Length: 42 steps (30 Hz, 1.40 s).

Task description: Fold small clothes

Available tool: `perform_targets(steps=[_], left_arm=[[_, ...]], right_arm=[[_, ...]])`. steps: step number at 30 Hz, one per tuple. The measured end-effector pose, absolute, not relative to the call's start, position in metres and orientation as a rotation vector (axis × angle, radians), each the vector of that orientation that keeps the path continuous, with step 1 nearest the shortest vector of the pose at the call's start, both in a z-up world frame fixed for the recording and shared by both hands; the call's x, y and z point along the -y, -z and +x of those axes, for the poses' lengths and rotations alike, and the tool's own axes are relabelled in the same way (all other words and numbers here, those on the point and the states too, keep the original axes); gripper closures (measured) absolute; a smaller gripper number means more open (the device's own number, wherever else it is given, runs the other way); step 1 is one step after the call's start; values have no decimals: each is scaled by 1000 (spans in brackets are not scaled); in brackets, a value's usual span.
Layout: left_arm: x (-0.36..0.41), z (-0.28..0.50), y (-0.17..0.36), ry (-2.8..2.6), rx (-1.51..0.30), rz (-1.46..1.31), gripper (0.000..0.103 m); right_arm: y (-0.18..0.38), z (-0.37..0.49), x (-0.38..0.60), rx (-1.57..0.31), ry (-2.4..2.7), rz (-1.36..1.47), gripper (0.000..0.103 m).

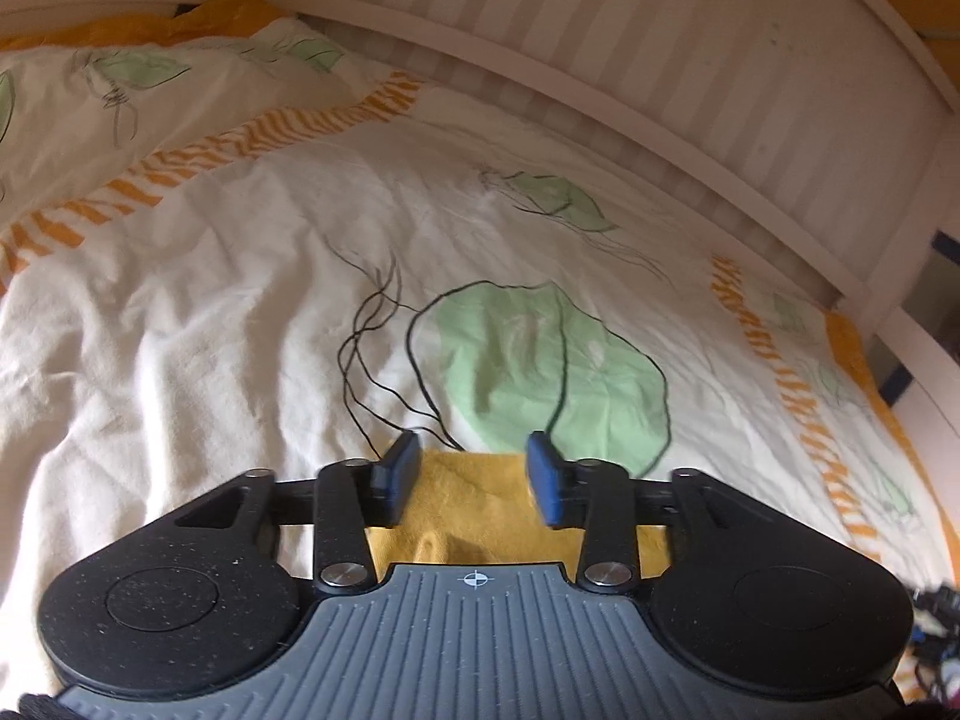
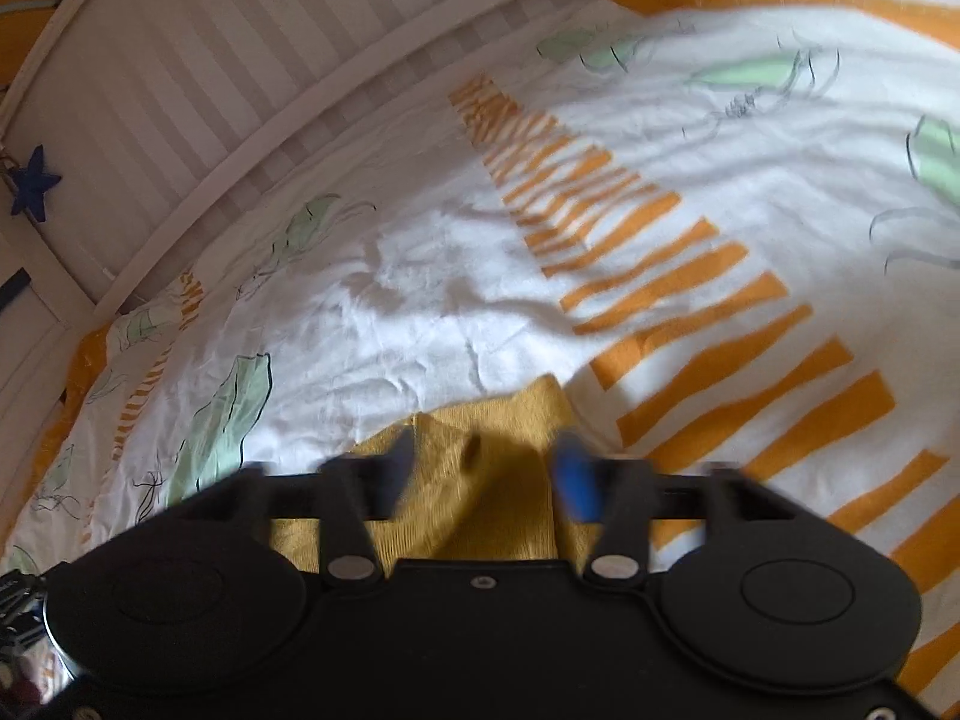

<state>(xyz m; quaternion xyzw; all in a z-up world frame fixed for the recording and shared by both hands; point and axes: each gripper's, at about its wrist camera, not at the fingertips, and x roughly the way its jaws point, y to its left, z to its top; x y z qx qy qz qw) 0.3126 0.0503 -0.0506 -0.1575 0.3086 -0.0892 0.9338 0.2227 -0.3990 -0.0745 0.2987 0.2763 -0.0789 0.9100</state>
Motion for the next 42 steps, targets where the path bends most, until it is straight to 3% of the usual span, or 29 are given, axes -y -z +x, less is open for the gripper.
perform_targets(steps=[5,14,26,42], left_arm=[[-31,283,49,246,-672,-187,44],[-9,232,83,346,-761,-4,44],[-11,234,109,313,-816,-52,38],[-12,234,106,321,-823,-62,38]], right_arm=[[58,209,388,-557,160,539,26],[57,189,319,-674,15,286,26],[79,219,248,-773,-75,45,27],[75,313,274,-771,22,162,26]])
